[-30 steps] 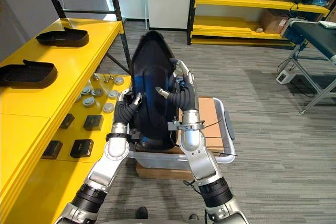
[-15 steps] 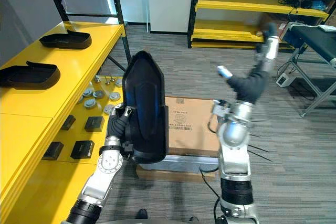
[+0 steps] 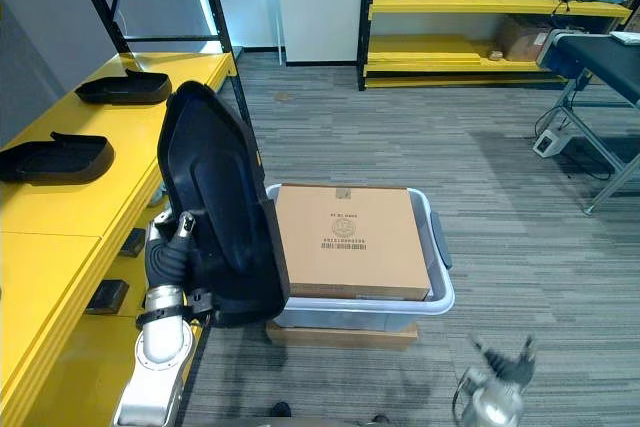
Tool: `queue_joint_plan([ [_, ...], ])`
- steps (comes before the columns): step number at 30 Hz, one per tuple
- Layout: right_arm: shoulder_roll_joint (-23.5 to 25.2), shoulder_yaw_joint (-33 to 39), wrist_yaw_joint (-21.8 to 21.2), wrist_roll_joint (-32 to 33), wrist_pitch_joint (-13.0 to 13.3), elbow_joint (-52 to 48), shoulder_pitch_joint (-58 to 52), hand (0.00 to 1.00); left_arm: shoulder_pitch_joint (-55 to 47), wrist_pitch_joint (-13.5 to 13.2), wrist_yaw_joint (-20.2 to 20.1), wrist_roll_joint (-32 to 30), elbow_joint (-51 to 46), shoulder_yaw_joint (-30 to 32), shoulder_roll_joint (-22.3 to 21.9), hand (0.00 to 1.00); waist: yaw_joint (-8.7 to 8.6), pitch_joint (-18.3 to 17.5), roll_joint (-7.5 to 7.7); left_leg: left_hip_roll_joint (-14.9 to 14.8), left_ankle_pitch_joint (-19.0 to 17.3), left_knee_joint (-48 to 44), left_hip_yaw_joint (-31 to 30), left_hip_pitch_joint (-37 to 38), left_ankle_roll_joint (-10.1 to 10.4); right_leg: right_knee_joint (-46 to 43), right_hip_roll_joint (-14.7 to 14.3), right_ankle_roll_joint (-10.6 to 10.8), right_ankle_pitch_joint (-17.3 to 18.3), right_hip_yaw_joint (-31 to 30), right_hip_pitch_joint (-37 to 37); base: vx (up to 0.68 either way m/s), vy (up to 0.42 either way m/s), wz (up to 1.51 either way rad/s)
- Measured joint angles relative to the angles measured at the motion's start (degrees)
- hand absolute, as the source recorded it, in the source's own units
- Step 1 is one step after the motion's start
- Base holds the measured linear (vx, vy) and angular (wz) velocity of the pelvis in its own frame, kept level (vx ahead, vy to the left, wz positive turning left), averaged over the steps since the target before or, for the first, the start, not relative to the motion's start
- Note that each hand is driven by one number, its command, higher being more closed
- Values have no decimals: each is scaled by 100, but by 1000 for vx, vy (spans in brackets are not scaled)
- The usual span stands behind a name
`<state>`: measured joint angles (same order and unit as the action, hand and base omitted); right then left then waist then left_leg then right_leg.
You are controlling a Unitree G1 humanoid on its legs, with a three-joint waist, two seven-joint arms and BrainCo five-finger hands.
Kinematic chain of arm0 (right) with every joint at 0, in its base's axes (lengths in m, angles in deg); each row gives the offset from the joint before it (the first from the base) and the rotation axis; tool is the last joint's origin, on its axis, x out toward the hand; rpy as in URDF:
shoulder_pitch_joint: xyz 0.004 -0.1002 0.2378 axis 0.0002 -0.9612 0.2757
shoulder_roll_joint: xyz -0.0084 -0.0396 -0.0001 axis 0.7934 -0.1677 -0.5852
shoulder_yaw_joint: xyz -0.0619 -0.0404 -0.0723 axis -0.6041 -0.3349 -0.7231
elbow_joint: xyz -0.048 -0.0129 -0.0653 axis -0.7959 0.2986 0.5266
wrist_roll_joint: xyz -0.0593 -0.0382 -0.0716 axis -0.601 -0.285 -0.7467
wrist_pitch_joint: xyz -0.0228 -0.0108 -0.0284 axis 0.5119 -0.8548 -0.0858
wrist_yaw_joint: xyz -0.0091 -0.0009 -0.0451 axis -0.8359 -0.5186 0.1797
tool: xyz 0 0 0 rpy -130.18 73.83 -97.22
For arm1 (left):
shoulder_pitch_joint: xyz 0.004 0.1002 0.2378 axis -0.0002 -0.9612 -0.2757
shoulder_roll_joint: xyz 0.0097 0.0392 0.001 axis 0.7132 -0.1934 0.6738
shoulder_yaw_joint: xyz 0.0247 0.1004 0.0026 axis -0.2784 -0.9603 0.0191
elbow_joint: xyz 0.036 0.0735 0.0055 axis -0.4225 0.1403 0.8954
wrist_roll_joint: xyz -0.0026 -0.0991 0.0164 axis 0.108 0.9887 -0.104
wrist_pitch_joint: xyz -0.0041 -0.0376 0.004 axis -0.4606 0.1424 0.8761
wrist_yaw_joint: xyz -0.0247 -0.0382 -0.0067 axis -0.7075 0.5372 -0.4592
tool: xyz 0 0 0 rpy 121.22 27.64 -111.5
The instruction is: Walk over and take plastic housings, then place them on the shelf
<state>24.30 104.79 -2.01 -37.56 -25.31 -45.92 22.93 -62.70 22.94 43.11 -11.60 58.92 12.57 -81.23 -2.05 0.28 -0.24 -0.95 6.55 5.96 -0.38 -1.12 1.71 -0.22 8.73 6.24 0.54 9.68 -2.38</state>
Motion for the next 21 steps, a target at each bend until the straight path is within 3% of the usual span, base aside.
queue_joint_plan([
  [5,181,-705,-322,72,-67,377,-34,0,-211,-51,-107,208,-328,-62,-143,100,283,92,126,122,20,-12,-685,-189,20,-404,75,40,322,774,-135,-29,-32,84],
  [8,157,-870,-314,104,-57,377,106,0,-291,-92,-105,323,-652,-103,-194,100,328,247,195,317,25,-368,-1541,-741,25,-911,262,63,689,2094,-179,0,-43,221],
  [9,142,-896,-310,105,-55,374,162,0,-283,-93,-97,335,-671,-93,-210,100,384,303,195,344,26,-413,-1613,-811,25,-1010,326,70,755,2292,-208,-8,-18,162],
  [10,103,-995,-289,105,-41,366,233,0,-280,-92,-92,389,-696,-90,-249,100,552,373,176,412,25,-522,-1685,-989,23,-1194,377,87,883,2641,-270,-27,-40,139],
  [11,92,-1055,-286,105,-38,357,368,0,-284,-92,-94,443,-727,-96,-272,100,652,417,158,427,12,-593,-1543,-1133,3,-1322,419,96,966,2905,-298,-39,-52,179],
  [13,77,-1231,-254,104,-12,316,594,0,-248,-94,-103,448,-752,-118,-352,100,694,511,197,360,-347,-732,-622,-1324,-617,-1324,581,123,1010,3634,-513,-13,-28,175],
  [14,43,-1300,-239,99,21,316,736,0,-238,-128,-100,450,-757,-131,-390,100,770,561,213,121,-407,-1111,268,-1532,-698,-1317,663,167,1042,3929,-599,27,46,124],
  [16,28,-1331,-237,97,24,247,857,0,-199,-178,-102,490,-760,-154,-469,100,784,547,-3,-238,-480,-1559,1534,-1666,-735,-1434,648,325,1120,4359,-863,72,56,123],
  [17,14,-1452,-244,97,20,251,840,0,-179,-228,-112,492,-760,-186,-446,100,754,545,51,-335,-483,-1650,2139,-1644,-741,-1436,721,376,1107,4589,-986,118,51,119],
  [19,28,-1502,-304,97,20,216,865,0,-105,-280,-112,516,-760,-240,-442,100,777,508,7,-423,-507,-1698,2808,-1652,-777,-1327,795,426,1073,4763,-1086,145,71,84],
  [21,117,-1523,-325,94,-9,215,930,0,-86,-316,-136,591,-713,-296,-442,100,772,524,88,-165,-592,-1667,2777,-1686,-877,-1265,939,283,955,4809,-1124,191,127,56],
])
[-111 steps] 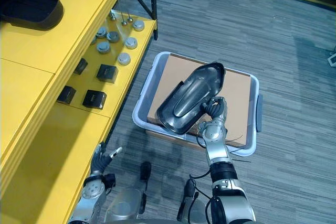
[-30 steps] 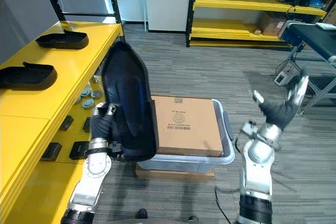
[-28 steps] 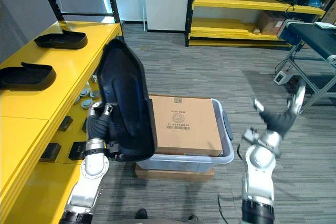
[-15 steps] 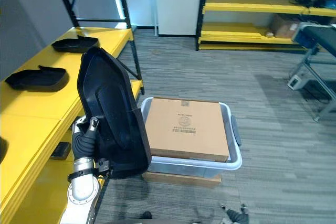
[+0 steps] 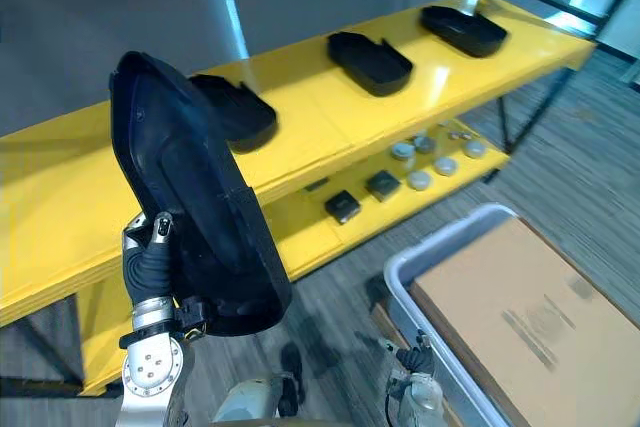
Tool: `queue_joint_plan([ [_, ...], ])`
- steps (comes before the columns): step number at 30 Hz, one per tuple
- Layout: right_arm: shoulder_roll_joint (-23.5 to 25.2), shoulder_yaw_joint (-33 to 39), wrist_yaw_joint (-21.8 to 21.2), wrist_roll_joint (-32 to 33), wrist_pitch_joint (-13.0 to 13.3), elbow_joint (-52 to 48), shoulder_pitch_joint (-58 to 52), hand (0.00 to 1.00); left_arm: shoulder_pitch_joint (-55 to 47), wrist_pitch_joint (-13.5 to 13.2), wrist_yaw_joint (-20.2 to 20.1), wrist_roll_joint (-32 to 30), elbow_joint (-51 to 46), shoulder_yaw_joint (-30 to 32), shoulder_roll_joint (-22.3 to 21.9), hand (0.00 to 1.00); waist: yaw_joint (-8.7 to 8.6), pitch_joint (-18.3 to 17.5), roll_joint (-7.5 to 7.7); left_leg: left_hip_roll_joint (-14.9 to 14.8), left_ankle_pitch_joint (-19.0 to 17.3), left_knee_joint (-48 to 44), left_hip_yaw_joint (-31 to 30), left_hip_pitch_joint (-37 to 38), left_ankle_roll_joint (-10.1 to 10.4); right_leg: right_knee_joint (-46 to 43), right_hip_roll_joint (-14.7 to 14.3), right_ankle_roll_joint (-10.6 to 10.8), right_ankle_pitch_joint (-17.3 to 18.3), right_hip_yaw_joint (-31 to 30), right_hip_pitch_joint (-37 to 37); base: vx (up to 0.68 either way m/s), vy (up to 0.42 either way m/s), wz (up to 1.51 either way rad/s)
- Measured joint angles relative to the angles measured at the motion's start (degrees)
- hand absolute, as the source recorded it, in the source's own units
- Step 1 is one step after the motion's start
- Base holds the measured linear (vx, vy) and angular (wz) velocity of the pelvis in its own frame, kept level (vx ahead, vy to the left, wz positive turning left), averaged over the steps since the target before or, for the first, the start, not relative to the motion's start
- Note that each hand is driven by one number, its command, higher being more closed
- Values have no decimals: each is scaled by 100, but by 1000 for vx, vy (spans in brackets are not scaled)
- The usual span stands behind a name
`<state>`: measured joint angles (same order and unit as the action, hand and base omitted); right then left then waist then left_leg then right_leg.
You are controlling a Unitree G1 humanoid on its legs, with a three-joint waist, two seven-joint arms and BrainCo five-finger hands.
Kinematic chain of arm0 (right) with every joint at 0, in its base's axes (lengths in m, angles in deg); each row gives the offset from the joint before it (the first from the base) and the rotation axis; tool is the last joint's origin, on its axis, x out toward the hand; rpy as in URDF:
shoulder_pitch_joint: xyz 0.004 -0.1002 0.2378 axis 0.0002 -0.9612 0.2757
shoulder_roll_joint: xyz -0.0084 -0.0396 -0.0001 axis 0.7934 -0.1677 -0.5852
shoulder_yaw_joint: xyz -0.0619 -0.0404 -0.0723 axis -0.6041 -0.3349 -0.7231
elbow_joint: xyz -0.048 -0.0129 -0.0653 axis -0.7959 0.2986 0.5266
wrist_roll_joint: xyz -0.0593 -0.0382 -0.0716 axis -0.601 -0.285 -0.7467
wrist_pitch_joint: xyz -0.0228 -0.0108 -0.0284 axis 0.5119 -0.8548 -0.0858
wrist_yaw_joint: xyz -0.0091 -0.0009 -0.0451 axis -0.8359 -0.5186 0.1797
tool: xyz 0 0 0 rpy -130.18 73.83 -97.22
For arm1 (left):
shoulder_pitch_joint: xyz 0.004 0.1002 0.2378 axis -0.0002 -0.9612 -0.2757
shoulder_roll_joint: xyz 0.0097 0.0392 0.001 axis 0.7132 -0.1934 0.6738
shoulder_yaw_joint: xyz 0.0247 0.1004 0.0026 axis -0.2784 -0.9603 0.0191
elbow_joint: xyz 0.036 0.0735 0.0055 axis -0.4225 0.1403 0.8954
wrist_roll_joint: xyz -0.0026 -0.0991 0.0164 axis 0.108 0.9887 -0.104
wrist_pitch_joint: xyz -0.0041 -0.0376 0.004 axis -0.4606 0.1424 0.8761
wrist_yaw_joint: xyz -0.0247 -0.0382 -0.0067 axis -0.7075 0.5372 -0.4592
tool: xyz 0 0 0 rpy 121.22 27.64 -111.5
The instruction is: Walk over and take plastic housings, then place them on the shelf
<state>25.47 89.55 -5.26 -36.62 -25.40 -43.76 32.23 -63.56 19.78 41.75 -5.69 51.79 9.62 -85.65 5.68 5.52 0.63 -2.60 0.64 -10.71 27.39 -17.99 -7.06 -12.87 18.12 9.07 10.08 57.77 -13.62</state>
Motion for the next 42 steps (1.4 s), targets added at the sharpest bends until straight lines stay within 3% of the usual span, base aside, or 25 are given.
queue_joint_plan([
  [2,38,3,-3,-16,-29,2,-2,0,8,1,-66,53,73,-41,2,100,-8,1,31,112,-105,-29,-56,40,-40,-136,123,-132,-92,-19,-39,193,130,31],
  [3,34,59,3,-84,-98,0,7,0,8,5,-109,85,118,-91,47,100,-19,32,62,214,-266,-101,-127,224,-55,-894,500,-431,-275,-269,-1,214,140,26],
  [5,38,60,2,-129,-140,-4,-5,0,14,5,-122,85,132,-189,129,100,-68,53,67,247,-428,-169,-303,397,-59,-1647,763,-905,-537,-736,124,204,130,30],
  [6,39,58,-1,-167,-179,-1,-75,0,35,4,-115,83,138,-279,203,100,-163,51,91,253,-557,-209,-457,522,-88,-2197,795,-1105,-507,-1373,328,227,115,64],
  [7,36,46,-6,-215,-191,-8,-64,0,198,3,-115,77,237,-332,375,100,-217,53,97,253,-603,-130,-715,708,-61,-2761,483,-872,-58,-2502,849,261,123,72],
  [10,36,41,-3,-226,-187,4,-101,0,582,1,-78,75,661,-334,419,100,-283,44,127,346,-573,84,-1088,1073,29,-2651,-177,-697,494,-3849,1710,219,81,67],
  [11,36,39,-3,-226,-187,4,-96,0,612,1,-79,75,722,-338,418,100,-341,43,127,375,-582,87,-1195,1113,43,-2541,-295,-688,546,-4024,1836,226,26,94],
  [13,-10,19,-4,-235,-186,15,-158,0,678,2,-75,75,881,-418,411,100,-520,45,121,478,-608,40,-1626,1253,87,-1913,-804,-537,637,-4892,2208,196,-39,124],
  [14,-3,19,2,-235,-185,15,-225,0,674,2,-74,72,916,-479,399,100,-511,40,140,529,-610,21,-1778,1263,93,-1633,-927,-488,623,-5188,2269,152,-61,109],
  [15,19,19,5,-233,-183,11,-289,0,661,3,-76,67,926,-508,392,100,-502,11,185,583,-630,10,-1850,1281,124,-1447,-937,-450,572,-5278,2298,157,-94,95],
  [17,25,14,1,-229,-202,46,-393,0,658,-2,-54,57,923,-470,378,100,-438,-59,430,803,-806,-188,-2120,1274,228,-823,-783,-526,-98,-5107,2233,184,-155,85],
  [18,24,15,1,-229,-202,45,-384,0,643,5,-31,57,950,-441,332,100,-441,-40,367,752,-901,-330,-2204,1257,264,-767,-801,-426,-110,-4993,2115,173,-172,49],
  [20,31,9,-7,-226,-184,-18,-408,0,497,4,7,34,934,-427,267,100,-374,-122,252,491,-1083,-501,-2270,1237,466,-303,-1053,-543,-210,-4764,1792,153,-158,19],
  [24,40,71,-8,-219,-176,-121,-421,0,481,11,-91,14,936,-422,85,100,-324,-147,249,221,-1151,-617,-2256,1255,541,78,-1277,-646,-298,-4495,1454,130,-153,17],
  [33,42,139,-11,-218,-156,-120,-520,0,468,12,-103,23,935,-381,45,100,-278,-188,250,365,-987,-652,-2626,1189,652,253,-1172,-637,-246,-3885,1207,39,-20,36],
  [34,52,141,-10,-220,-151,-118,-499,0,464,14,-112,24,934,-275,35,100,-229,-138,338,312,-1157,-847,-2477,1079,699,200,-1081,-656,-223,-3877,1262,-71,24,9],
  [35,49,127,-7,-220,-148,-97,-469,0,469,9,-118,28,930,-242,36,100,-217,-131,328,61,-1383,-1362,-2155,893,458,123,-1042,-694,-201,-3884,1339,-84,24,1],
  [36,41,129,-2,-225,-159,-89,-441,0,466,9,-106,52,931,-222,34,100,-212,-114,342,-147,-1499,-1720,-2017,797,449,48,-994,-695,-199,-3901,1380,-63,41,-4],
  [37,17,129,0,-234,-160,-86,-418,0,416,8,-102,97,934,-180,26,100,-241,-82,383,-630,-1604,-2182,-1856,742,579,-28,-892,-692,-198,-3916,1397,-99,108,-1],
  [39,-65,126,0,-289,-133,156,-405,0,357,-4,-91,166,995,-232,21,100,-362,-116,402,-1273,-1567,-1968,-1891,850,646,-129,-698,-526,-105,-3994,1510,-103,284,11],
  [40,-126,127,1,-344,-132,304,-401,0,354,-6,-100,193,1025,-315,23,100,-466,-136,381,-1462,-1449,-1569,-2100,906,828,-237,-555,-364,-96,-4010,1614,-30,356,26],
  [42,-240,130,8,-382,-178,496,-433,0,365,-17,-93,209,1155,-362,22,100,-524,-186,288,-1494,-1007,-872,-2374,1088,1067,-342,-352,-106,-162,-4045,1765,18,470,16],
])
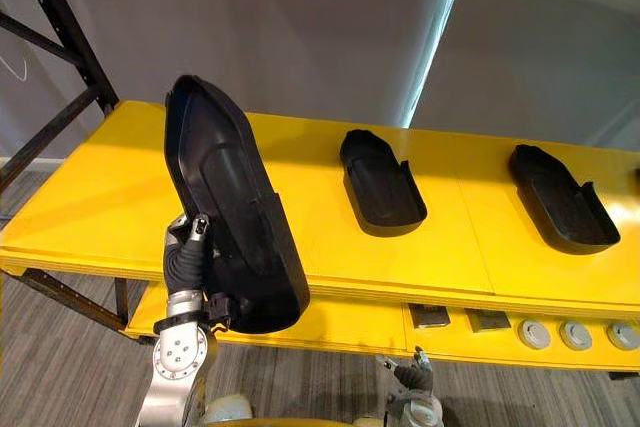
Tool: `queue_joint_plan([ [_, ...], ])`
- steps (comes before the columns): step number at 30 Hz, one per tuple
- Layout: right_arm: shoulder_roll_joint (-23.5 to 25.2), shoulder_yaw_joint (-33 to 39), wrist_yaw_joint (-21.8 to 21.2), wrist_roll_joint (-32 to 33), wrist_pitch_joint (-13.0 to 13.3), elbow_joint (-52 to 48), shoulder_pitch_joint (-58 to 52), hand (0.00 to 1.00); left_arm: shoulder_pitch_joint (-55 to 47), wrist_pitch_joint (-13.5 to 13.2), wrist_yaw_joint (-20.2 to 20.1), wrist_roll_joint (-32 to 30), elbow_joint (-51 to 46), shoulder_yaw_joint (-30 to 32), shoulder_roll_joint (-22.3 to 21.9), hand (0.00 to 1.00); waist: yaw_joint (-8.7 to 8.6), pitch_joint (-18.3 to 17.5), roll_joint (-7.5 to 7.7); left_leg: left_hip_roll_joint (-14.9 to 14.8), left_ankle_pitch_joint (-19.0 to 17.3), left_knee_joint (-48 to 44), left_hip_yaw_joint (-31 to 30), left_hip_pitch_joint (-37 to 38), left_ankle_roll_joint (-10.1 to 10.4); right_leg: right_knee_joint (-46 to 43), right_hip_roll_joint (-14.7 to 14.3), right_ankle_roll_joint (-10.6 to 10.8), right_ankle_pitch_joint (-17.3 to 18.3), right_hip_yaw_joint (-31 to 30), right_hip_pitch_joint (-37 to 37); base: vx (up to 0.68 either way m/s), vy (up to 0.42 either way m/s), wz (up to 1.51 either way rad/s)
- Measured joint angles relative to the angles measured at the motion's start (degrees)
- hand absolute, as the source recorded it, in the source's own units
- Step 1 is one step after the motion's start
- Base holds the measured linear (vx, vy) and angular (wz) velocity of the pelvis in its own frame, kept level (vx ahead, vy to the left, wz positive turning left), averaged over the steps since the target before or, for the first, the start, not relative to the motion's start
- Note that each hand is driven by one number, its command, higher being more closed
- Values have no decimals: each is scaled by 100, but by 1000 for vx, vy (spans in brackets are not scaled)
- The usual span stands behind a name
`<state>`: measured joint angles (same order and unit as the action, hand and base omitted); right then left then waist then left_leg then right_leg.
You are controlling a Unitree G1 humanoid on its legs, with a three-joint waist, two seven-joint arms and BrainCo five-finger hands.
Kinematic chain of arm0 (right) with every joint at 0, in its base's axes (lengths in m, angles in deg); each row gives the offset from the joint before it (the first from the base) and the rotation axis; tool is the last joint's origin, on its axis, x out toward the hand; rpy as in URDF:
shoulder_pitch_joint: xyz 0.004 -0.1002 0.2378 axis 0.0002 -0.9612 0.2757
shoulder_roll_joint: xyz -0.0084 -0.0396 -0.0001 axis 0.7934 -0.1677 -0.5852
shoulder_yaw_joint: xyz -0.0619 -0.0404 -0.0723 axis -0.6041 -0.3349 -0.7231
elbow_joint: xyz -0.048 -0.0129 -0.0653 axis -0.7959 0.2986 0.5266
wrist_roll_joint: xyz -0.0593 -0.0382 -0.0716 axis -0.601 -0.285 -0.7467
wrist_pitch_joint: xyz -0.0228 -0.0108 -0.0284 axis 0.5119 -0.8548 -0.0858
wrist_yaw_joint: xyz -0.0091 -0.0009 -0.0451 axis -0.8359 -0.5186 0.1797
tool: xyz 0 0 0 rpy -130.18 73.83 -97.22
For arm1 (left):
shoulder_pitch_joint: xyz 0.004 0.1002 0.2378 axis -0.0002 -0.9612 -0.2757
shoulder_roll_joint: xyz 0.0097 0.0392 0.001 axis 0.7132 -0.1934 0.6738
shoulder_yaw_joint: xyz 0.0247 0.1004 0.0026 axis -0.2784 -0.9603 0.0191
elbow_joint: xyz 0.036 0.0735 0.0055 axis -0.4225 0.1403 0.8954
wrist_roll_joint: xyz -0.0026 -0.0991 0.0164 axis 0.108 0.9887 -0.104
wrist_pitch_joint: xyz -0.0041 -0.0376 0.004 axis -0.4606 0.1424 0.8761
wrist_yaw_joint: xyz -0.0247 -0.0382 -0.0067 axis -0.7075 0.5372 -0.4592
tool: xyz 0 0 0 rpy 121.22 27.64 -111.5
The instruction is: Walk over and take plastic housings, then place them on the shelf
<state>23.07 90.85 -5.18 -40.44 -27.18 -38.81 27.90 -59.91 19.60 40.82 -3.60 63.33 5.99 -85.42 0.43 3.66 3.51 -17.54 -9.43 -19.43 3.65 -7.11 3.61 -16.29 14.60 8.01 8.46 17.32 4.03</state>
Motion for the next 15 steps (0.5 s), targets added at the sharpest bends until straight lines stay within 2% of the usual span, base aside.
queue_joint_plan([
  [1,-117,16,1,-17,-24,107,-19,0,23,4,10,31,144,-79,-34,100,-7,-78,-191,32,40,259,-162,116,462,35,41,214,-113,-38,59,29,529,3],
  [2,-83,89,-5,-61,-43,255,21,0,70,8,8,37,303,-64,54,100,-48,-63,-76,234,-88,178,-160,89,814,168,272,396,-301,-73,-5,45,550,0],
  [3,70,102,-20,-65,-55,282,7,0,65,23,41,71,373,-51,163,100,-68,-39,80,443,-164,-13,-129,56,716,389,427,353,-531,-137,-117,31,517,5],
  [4,195,65,-28,-69,-60,296,2,0,66,27,33,94,430,-55,240,100,-72,-17,134,562,-387,-368,-109,-35,628,614,500,300,-865,-176,-256,-2,598,-18],
  [5,185,4,-55,-123,-68,275,21,0,69,26,33,93,430,-58,280,100,-44,13,138,575,-587,-717,27,-58,538,645,553,203,-1123,-246,-283,-43,468,-32],
  [6,184,-1,-60,-169,-67,235,45,0,80,24,34,92,429,-67,311,100,2,30,105,576,-665,-828,142,-57,485,635,557,53,-1230,-315,-257,-67,370,-56],
  [8,180,-66,-110,-301,-74,180,161,0,64,21,33,91,348,-60,336,100,70,20,77,580,-839,-876,524,3,263,604,554,-620,-1702,-312,-47,-148,376,-72],
  [9,192,-109,-129,-314,-74,161,250,0,34,15,33,90,252,-52,347,100,46,38,63,584,-868,-881,643,28,159,124,509,-485,-1334,-371,127,-206,398,-57],
  [10,191,-129,-147,-316,-75,112,204,0,44,13,13,87,245,-58,333,100,29,38,78,623,-868,-853,697,103,57,-879,217,-113,-554,-533,297,-146,255,-32],
  [11,188,-113,-146,-316,-74,80,165,0,40,13,12,85,235,-58,315,100,41,38,88,641,-864,-826,721,153,6,-1230,34,-59,-165,-629,327,-93,123,-16],
  [12,185,-114,-140,-314,-55,41,96,0,51,13,18,85,211,-58,282,100,14,41,96,718,-856,-780,737,206,-43,-1580,-448,-38,513,-923,317,-56,67,-11],
  [13,184,-122,-139,-313,-52,42,63,0,73,11,11,73,165,-84,266,100,28,34,114,878,-836,-714,743,225,-76,-1565,-822,-184,955,-1224,325,-43,39,-4],
  [15,166,-135,-140,-305,-53,41,35,0,79,27,6,56,160,-96,151,100,-2,48,86,989,-802,-731,690,155,-106,-1407,-1068,-524,1164,-1616,278,-27,10,16],
])
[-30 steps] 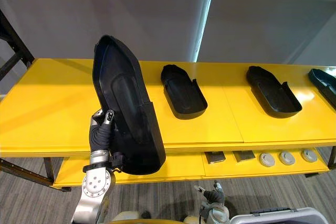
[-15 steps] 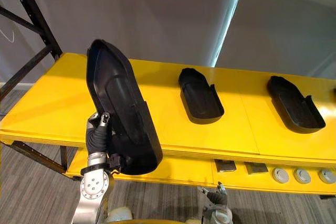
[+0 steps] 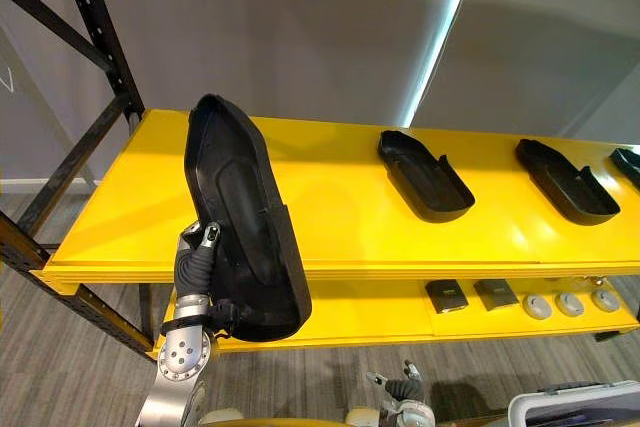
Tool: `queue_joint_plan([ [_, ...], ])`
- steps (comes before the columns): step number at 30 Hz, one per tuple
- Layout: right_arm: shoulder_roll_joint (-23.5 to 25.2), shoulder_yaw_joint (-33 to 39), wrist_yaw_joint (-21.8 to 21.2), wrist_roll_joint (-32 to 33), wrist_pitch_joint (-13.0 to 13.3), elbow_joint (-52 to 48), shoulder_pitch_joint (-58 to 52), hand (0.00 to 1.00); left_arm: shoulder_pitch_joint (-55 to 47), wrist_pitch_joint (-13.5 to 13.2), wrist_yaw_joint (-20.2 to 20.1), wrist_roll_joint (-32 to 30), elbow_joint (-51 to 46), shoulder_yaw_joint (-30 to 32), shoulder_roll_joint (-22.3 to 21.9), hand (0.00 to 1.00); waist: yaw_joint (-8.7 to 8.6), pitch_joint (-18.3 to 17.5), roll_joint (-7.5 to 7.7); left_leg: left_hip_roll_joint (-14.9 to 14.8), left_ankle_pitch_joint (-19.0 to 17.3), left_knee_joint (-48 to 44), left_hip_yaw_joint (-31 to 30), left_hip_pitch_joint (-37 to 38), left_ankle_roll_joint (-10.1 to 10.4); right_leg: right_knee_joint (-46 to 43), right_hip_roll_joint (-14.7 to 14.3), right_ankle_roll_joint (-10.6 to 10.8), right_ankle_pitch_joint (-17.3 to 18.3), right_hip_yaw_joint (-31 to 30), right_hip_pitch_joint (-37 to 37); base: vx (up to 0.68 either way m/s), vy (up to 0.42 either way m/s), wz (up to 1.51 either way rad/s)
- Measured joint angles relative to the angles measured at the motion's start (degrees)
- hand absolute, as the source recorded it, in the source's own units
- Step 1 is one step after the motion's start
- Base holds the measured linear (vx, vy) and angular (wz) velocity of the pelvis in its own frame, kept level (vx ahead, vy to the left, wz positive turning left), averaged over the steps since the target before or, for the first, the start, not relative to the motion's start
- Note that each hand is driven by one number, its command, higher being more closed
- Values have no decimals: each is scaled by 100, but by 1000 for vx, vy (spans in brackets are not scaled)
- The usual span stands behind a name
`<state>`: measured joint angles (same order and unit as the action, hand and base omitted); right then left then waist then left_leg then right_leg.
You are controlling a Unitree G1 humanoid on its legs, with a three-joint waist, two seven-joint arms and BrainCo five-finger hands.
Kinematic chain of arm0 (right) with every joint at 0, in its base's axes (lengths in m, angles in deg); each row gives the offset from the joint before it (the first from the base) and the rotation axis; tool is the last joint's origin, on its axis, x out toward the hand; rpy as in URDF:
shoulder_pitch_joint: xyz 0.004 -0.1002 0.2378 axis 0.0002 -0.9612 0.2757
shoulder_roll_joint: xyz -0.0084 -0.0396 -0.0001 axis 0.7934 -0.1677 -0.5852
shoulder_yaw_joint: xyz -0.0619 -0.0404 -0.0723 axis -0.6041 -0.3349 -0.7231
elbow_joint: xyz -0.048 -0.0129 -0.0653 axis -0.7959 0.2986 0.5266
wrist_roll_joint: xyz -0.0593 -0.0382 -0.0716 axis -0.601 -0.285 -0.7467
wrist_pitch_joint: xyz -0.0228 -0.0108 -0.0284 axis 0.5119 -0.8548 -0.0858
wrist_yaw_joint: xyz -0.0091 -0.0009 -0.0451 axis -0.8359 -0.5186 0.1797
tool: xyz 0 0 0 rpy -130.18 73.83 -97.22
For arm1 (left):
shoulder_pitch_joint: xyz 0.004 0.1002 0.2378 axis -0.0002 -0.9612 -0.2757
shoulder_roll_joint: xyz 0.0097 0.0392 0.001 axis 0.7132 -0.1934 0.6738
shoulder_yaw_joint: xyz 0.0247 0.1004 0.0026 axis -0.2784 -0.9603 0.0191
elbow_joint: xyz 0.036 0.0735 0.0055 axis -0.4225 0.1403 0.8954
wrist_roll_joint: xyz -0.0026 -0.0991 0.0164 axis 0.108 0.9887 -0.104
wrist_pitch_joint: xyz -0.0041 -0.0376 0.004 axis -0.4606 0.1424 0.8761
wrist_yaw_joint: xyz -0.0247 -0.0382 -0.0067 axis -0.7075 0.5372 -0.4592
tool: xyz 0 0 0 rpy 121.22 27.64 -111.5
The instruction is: Walk over and take plastic housings, then place them on the shelf
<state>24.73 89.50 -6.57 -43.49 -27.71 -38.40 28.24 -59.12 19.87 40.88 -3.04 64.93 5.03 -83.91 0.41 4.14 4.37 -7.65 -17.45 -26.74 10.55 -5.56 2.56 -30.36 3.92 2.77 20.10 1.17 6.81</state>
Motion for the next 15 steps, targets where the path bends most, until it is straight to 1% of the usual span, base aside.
queue_joint_plan([
  [1,-12,19,5,10,24,-76,-83,0,-19,7,-7,-68,-1,-45,-115,100,-14,54,-106,51,75,29,-53,29,51,40,-32,-15,-18,9,-100,-14,-2,27],
  [2,-16,19,4,16,19,-78,-117,0,-15,7,-13,-97,-2,-65,-125,100,-3,46,-128,57,94,40,-81,32,64,47,-18,-22,-23,54,-126,7,1,28],
  [4,2,22,5,34,19,-97,-151,0,-10,6,-59,-187,-2,-69,-117,100,0,18,-140,53,136,88,-210,32,99,168,-1,-64,-47,225,-277,15,-10,31],
  [6,32,21,8,31,19,-96,-220,0,-13,6,-123,-190,-2,-66,-107,100,31,-29,-106,36,202,202,-249,68,124,313,-33,-111,-84,298,-359,42,-37,20],
  [7,46,14,8,34,20,-93,-238,0,-24,5,-135,-190,-2,-59,-75,100,54,-81,-93,-41,264,327,-236,140,149,523,-96,-158,-197,327,-438,71,-46,8],
  [9,54,11,9,33,22,-94,-219,0,-60,7,-135,-190,-2,2,-60,100,51,-93,-103,-104,329,429,-212,219,194,788,-193,-196,-362,309,-569,56,-13,-10],
  [10,55,11,9,33,22,-93,-226,0,-76,7,-135,-189,-2,14,-60,100,53,-104,-96,-143,356,483,-182,248,199,873,-213,-199,-413,290,-596,34,-3,-23],
  [11,55,11,8,30,22,-93,-229,0,-87,7,-142,-190,-1,17,-65,100,49,-107,-105,-186,393,584,-120,315,198,1068,-275,-203,-537,212,-666,19,-3,-25],
  [15,53,10,9,30,23,-91,-259,0,-193,9,-145,-191,0,34,-69,100,42,-134,-131,-247,496,776,64,403,201,1492,-358,-205,-834,56,-759,-26,32,-27],
])
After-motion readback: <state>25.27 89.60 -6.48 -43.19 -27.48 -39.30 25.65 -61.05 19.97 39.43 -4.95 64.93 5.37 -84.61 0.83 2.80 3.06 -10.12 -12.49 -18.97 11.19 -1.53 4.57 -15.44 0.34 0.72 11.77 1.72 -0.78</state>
